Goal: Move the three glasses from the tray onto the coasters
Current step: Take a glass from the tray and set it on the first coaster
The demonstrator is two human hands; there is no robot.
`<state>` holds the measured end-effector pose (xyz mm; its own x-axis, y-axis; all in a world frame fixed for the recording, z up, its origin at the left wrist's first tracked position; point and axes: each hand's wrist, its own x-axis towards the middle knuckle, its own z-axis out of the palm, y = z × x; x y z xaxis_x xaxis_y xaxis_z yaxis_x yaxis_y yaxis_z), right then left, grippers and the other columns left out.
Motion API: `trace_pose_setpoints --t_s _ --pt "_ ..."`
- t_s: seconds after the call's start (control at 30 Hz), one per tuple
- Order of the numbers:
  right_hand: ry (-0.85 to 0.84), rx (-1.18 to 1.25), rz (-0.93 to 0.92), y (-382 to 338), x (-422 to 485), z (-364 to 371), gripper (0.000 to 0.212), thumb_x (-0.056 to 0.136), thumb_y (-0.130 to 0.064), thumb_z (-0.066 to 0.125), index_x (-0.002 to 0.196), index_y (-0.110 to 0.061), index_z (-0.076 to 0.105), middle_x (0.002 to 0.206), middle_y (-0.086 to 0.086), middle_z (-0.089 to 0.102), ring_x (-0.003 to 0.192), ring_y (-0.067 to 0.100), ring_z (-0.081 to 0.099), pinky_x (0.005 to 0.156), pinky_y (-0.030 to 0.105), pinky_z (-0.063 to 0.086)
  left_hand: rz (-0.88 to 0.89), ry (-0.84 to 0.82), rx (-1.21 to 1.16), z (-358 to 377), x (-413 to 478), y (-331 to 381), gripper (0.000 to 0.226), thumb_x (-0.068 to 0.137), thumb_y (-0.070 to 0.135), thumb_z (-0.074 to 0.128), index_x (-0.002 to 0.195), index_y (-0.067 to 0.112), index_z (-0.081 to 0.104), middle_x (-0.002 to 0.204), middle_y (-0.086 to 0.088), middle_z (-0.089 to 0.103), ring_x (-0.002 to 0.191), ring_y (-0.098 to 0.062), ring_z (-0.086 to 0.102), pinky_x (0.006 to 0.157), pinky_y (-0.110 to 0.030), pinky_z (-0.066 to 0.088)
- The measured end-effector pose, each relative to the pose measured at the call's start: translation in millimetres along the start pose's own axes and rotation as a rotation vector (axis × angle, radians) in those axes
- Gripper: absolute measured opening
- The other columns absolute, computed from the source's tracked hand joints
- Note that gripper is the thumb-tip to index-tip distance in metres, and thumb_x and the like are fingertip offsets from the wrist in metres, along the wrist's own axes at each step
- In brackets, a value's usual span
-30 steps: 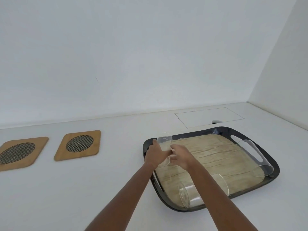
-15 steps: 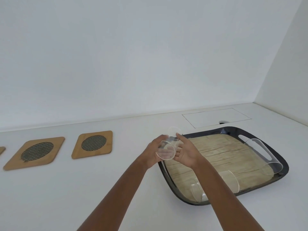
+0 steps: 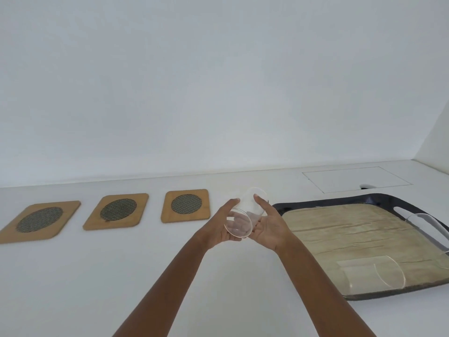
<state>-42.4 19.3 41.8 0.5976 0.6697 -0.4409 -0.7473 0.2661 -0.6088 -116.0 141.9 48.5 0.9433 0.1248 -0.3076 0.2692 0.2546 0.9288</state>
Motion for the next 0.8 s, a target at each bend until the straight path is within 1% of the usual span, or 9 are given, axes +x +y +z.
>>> trace_pose_setpoints --t_s 0.07,0.17,0.23,0.3,0.43,0.6,0.7,0.73,0.8 --pt "0.014 -0.018 -0.01 10.6 6.7 16.0 0.072 0.081 -0.033 0.067 0.134 0.005 0.035 0.102 0.019 0.062 0.087 0.028 0.064 0.069 0.035 0.059 0.023 0.077 0.059 -16.8 -10.0 1.0 0.044 0.091 0.05 0.042 0.089 0.008 0.055 0.074 -0.011 0.061 0.057 -0.017 0.06 0.061 -0.026 0.05" --pt "0.053 -0.037 -0.052 25.2 18.5 37.3 0.072 0.081 -0.028 0.068 0.135 0.003 0.032 0.112 0.019 0.058 0.105 0.029 0.06 0.088 0.038 0.054 0.045 0.204 0.109 -43.8 -23.5 1.4 0.047 0.091 0.051 0.044 0.102 0.006 0.051 0.075 -0.01 0.058 0.061 -0.02 0.058 0.059 -0.026 0.051" --pt "0.063 -0.091 -0.078 35.6 24.5 52.0 0.072 0.082 -0.028 0.067 0.136 0.003 0.03 0.111 0.016 0.059 0.116 0.027 0.055 0.099 0.035 0.045 0.075 0.216 0.121 -61.7 -31.6 -0.7 0.053 0.09 0.051 0.047 0.113 0.004 0.052 0.078 -0.009 0.056 0.062 -0.019 0.058 0.061 -0.024 0.052" --pt "0.039 -0.089 -0.087 46.4 30.2 66.6 0.067 0.083 -0.025 0.067 0.134 0.003 0.034 0.104 0.014 0.062 0.118 0.026 0.056 0.101 0.034 0.043 0.094 0.211 0.117 -77.9 -39.7 -3.3 0.053 0.089 0.049 0.05 0.117 0.004 0.053 0.082 -0.009 0.056 0.065 -0.018 0.058 0.063 -0.023 0.052" --pt "-0.018 -0.073 -0.09 67.6 39.9 94.6 0.057 0.085 -0.021 0.063 0.134 -0.001 0.041 0.131 0.02 0.052 0.122 0.026 0.052 0.112 0.037 0.037 0.128 0.229 0.04 -109.3 -55.1 -6.9 0.037 0.088 0.048 0.051 0.098 0.013 0.058 0.08 -0.009 0.059 0.066 -0.019 0.059 0.06 -0.022 0.05" --pt "-0.097 -0.122 -0.035 95.8 51.4 127.7 0.051 0.088 -0.021 0.059 0.134 -0.007 0.043 0.124 0.022 0.056 0.124 0.03 0.051 0.106 0.038 0.039 0.149 0.248 -0.046 -151.5 -75.9 -13.1 0.038 0.085 0.052 0.052 0.086 0.015 0.061 0.078 -0.009 0.065 0.065 -0.019 0.065 0.058 -0.022 0.051" --pt "-0.101 -0.176 -0.029 109.6 57.5 142.5 0.048 0.086 -0.02 0.06 0.129 -0.003 0.046 0.105 0.016 0.06 0.115 0.029 0.053 0.104 0.037 0.04 0.156 0.293 -0.069 -168.2 -85.0 -15.5 0.038 0.083 0.054 0.052 0.084 0.016 0.059 0.076 -0.008 0.066 0.065 -0.019 0.066 0.062 -0.025 0.051" --pt "-0.096 -0.194 -0.025 115.1 60.2 149.4 0.049 0.086 -0.02 0.061 0.128 -0.002 0.045 0.104 0.015 0.06 0.114 0.029 0.053 0.102 0.036 0.04 0.16 0.318 -0.072 -175.4 -88.3 -16.6 0.039 0.084 0.055 0.05 0.084 0.016 0.059 0.075 -0.008 0.066 0.064 -0.019 0.066 0.062 -0.025 0.051" --pt "-0.089 -0.217 -0.018 124.9 67.2 161.7 0.054 0.085 -0.019 0.062 0.13 0.0 0.04 0.117 0.017 0.057 0.12 0.03 0.052 0.099 0.036 0.041 0.168 0.375 -0.062 -188.9 -94.5 -17.2 0.045 0.089 0.056 0.041 0.086 0.015 0.058 0.073 -0.007 0.066 0.065 -0.018 0.065 0.062 -0.025 0.051"
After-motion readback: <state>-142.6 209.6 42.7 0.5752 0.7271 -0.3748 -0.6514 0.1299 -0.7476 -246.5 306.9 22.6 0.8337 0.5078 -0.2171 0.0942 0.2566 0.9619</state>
